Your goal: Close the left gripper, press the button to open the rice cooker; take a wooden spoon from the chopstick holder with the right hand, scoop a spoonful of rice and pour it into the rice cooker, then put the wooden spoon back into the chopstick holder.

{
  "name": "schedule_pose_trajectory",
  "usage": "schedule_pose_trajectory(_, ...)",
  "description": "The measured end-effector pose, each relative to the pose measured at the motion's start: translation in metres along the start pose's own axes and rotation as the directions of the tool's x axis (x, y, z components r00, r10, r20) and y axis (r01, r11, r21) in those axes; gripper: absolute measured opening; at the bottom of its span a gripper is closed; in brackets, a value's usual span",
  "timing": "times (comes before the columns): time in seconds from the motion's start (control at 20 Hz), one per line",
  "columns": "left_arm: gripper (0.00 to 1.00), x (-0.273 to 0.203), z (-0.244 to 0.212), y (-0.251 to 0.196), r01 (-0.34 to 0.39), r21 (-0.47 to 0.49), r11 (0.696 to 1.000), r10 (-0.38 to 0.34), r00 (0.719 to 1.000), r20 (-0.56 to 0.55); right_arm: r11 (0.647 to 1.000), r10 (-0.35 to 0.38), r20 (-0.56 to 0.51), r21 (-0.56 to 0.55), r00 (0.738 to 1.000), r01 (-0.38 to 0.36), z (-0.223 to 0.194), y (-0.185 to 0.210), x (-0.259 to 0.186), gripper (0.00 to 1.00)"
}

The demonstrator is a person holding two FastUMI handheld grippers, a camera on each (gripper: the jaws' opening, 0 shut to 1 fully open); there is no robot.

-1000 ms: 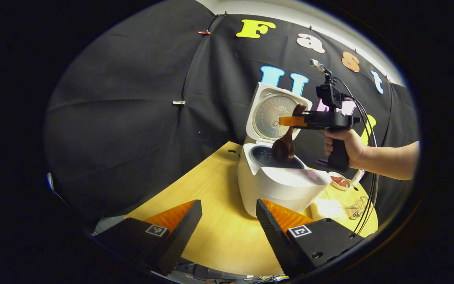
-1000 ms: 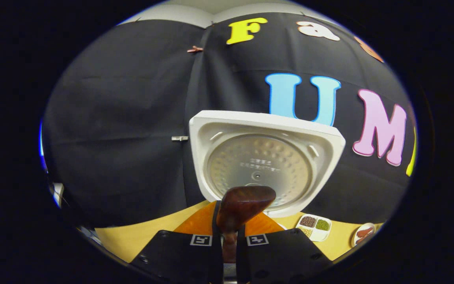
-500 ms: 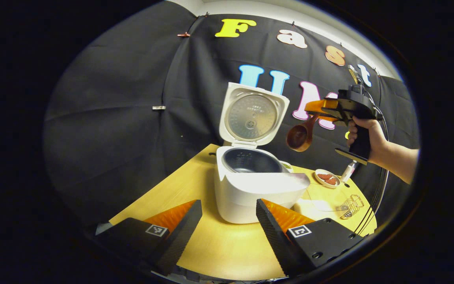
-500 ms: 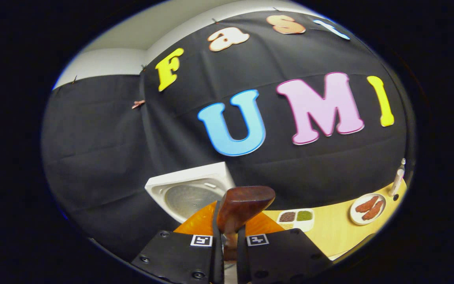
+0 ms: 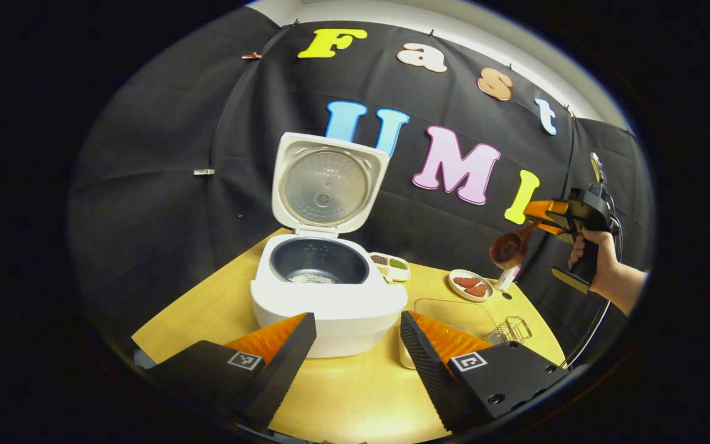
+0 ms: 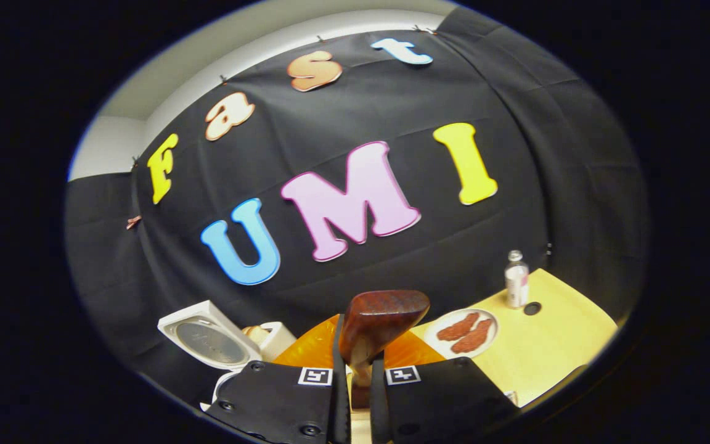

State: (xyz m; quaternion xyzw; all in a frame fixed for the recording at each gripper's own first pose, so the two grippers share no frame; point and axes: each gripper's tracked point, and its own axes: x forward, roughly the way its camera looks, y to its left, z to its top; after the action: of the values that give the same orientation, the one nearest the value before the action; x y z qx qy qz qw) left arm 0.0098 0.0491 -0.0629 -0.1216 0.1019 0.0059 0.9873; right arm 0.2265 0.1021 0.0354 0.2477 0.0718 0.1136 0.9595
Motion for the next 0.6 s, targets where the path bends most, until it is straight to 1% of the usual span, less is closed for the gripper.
schedule_pose_trajectory(0.15,0.96,0.007,0.001,-0.023,0.01,0.022,1.0,-0.01,1.0,-0.003,0.997,-0.073,-0.015,0.007,0.997,0.073,-0.004,-0.061,-0.018,0.17)
schedule_pose_trajectory(0.3,0.96,0.015,0.001,-0.04,0.005,0.04,0.999,-0.005,1.0,-0.01,0.993,-0.117,-0.045,0.016,0.992,0.118,-0.02,-0.105,-0.032,0.17)
schedule_pose_trajectory(0.5,0.95,0.02,0.002,-0.06,0.002,0.021,1.0,-0.001,1.0,-0.009,0.989,-0.144,-0.115,0.027,0.983,0.148,-0.055,-0.142,-0.042,0.17)
schedule_pose_trajectory(0.6,0.96,0.022,0.0,-0.067,-0.015,0.027,1.0,0.015,1.0,-0.01,0.987,-0.148,-0.143,0.043,0.979,0.155,-0.069,-0.154,-0.045,0.17)
